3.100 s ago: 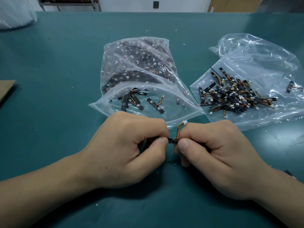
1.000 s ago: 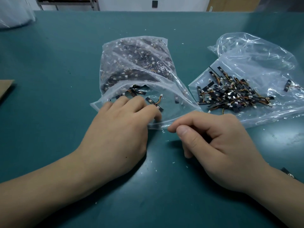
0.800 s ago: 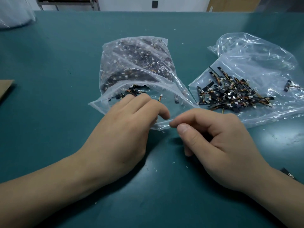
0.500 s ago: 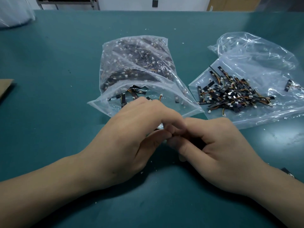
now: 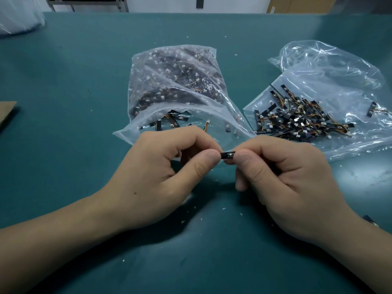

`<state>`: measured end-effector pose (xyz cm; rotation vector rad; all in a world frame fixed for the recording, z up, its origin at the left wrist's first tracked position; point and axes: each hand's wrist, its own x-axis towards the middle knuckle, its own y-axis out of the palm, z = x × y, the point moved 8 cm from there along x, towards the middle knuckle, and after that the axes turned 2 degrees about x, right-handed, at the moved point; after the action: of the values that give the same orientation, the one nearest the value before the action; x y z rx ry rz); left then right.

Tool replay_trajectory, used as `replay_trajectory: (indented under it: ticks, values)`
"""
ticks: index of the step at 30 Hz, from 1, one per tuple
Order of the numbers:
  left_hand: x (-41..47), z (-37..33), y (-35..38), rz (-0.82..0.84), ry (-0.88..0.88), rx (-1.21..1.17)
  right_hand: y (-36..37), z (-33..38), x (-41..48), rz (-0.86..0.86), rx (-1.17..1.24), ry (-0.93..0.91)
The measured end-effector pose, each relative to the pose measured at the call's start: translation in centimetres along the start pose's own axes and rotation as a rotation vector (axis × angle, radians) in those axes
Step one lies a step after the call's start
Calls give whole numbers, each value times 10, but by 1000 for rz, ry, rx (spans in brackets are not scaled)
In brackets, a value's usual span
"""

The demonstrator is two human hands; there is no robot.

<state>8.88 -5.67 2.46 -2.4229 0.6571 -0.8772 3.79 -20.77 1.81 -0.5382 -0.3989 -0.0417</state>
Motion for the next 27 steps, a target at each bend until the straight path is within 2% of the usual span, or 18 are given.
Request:
replay_trajectory:
  ticks: [4,8,16,20,27]
  values:
    - [0,-4,-3,-34,23,14,8,-3,0,103,50,58]
    - [0,-3,-2,-24,20,17,15,-2,-1,188,-60,34]
    - [-1,6,-11,-167,-87,-87,4,-6,-1,14,-68,46]
    - [-3,5,-15,-221,-83,-112,0,-6,-1,-32,-57,50]
    - [-5,-1,-2,-58,-31,-82,1,0,-2,2,5,13]
